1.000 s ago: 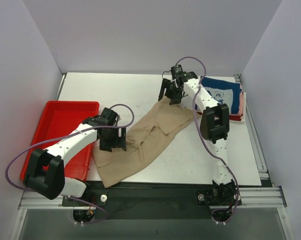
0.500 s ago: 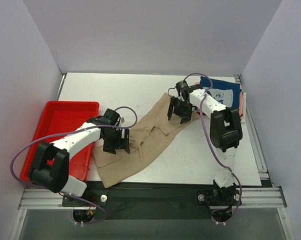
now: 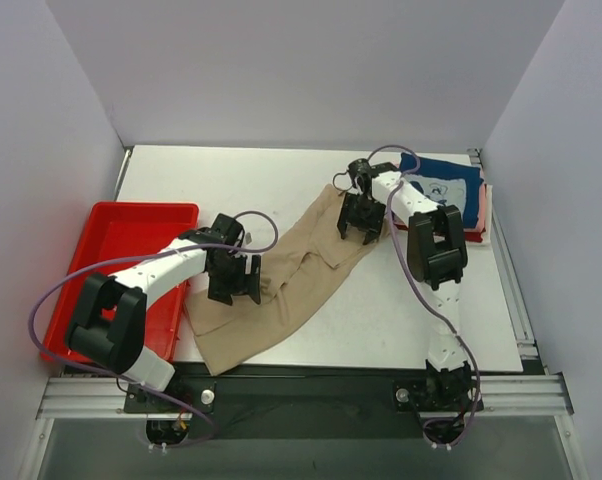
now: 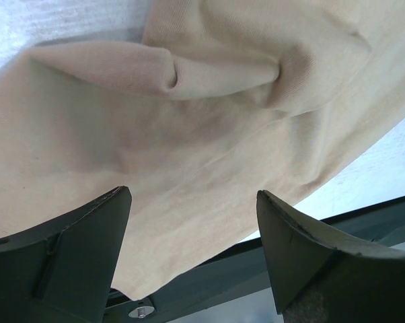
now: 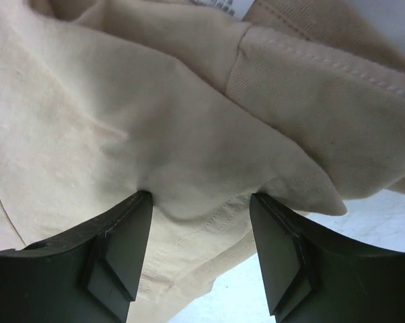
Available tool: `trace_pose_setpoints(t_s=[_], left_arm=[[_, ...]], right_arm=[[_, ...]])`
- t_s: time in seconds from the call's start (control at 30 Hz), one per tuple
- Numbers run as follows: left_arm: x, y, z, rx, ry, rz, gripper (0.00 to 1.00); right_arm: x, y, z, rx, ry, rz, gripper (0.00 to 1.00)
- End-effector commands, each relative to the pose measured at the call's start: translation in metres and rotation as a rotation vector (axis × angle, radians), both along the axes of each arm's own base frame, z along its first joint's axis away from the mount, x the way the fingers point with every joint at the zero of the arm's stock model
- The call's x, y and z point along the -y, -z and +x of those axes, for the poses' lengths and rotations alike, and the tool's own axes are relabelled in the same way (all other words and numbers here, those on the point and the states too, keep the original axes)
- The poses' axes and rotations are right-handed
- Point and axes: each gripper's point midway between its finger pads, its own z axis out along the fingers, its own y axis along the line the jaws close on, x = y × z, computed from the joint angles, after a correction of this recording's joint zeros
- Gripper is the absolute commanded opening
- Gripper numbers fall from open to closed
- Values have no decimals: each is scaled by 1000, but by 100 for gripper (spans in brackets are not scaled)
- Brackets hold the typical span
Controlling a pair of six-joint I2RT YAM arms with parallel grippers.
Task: Fold and stack the t-shirts
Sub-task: Rotate the tshirt 90 degrees
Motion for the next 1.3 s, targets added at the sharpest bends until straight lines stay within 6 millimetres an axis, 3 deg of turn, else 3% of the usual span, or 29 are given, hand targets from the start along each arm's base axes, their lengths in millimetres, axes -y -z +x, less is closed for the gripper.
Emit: trace_pose_setpoints(t_s=[0.0,0.17,0.2,0.23,0.3,0.37,0.57,0.83,1.0,1.27], left_arm=[[3,-15,16,61,10,0,86],[3,-20,22,78,15,7,87],[3,-21,23,78,18,10,86],[3,-22,23,78,21,11,86],[4,-23,24,79,22,10,87],[4,-25,24,86,22,7,86],[12,-16,17,60,44,-48,87],[22,12,-4,-67,54,-99,86],[30,27,-20,-146,55,-116,87],[60,21,-21,-169,52,-173,87]], right_arm=[[-1,18,2,-55,28,-44,60],[-16,19,39,-2,57,-19,59],[-22,5,58,54,75,7,59],[-24,13,63,49,87,9,59],[-32,0,87,112,129,58,59],[-35,4,100,129,155,87,60],[-49,-8,137,224,221,265,61],[-38,-43,157,314,225,344,62],[-30,-52,161,343,197,359,63],[-24,-51,162,348,148,362,63]])
